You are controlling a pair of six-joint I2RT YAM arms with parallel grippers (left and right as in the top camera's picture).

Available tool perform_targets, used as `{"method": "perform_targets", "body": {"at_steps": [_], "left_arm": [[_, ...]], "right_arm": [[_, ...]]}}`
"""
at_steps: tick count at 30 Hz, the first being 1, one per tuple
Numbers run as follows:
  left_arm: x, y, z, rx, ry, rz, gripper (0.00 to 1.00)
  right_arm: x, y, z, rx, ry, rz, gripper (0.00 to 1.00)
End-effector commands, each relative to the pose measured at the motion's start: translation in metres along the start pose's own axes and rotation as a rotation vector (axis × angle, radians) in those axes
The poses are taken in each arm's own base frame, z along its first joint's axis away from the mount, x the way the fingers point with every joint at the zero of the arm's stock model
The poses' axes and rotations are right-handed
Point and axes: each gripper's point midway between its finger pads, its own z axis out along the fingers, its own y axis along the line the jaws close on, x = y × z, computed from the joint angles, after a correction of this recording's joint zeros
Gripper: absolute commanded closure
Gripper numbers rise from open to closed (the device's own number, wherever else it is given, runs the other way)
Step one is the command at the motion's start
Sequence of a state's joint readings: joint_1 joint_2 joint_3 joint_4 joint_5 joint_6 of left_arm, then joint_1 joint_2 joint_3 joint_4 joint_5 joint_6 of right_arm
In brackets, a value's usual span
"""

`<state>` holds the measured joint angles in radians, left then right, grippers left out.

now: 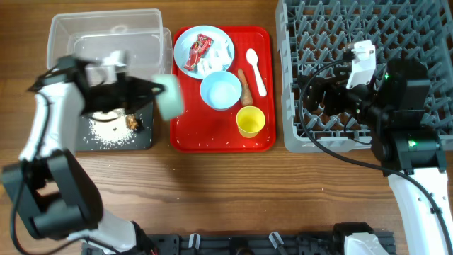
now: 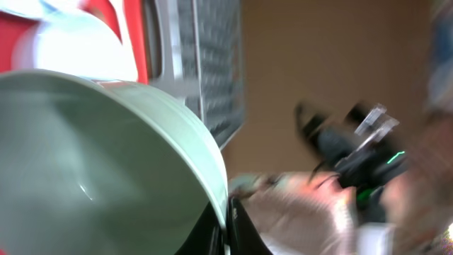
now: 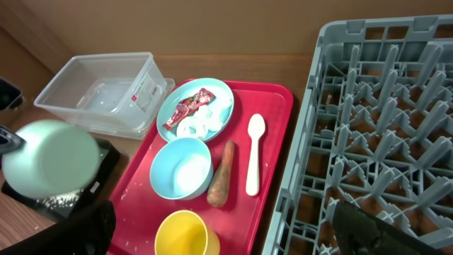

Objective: Sort waste into correct bins and load items into the dishwasher rack
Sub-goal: 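Move the green bowl over the black tray and tip out the scrap, then set the green bowl back on the red tray and release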

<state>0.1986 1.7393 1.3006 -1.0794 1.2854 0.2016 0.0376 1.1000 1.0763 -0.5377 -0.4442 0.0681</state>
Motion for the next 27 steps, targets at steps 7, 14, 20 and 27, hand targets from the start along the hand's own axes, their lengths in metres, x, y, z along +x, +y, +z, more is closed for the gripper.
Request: {"method": "perform_targets", "body": {"at_steps": [7, 14, 20, 27], "left_arm": [[0.029, 0.089, 0.069, -0.93, 0.148, 0.092, 0.96], [0.047, 0.104, 0.1, -1.03, 0.222, 0.17, 0.96], [0.053, 0.112, 0.114, -1.031, 0.238, 0.152, 0.96], [0.058, 0.102, 0.133, -0.96, 0.254, 0.179, 0.61]], "right_arm": [[-0.009, -0.001, -0.002, 0.01, -0.018, 0.007, 0.0], [-0.009, -0.001, -0.002, 0.01, -0.016, 0.007, 0.0], [-0.009, -0.001, -0.002, 0.01, -0.016, 0.006, 0.0], [-0.009, -0.001, -0.002, 0.01, -0.017, 0.007, 0.0]]}}
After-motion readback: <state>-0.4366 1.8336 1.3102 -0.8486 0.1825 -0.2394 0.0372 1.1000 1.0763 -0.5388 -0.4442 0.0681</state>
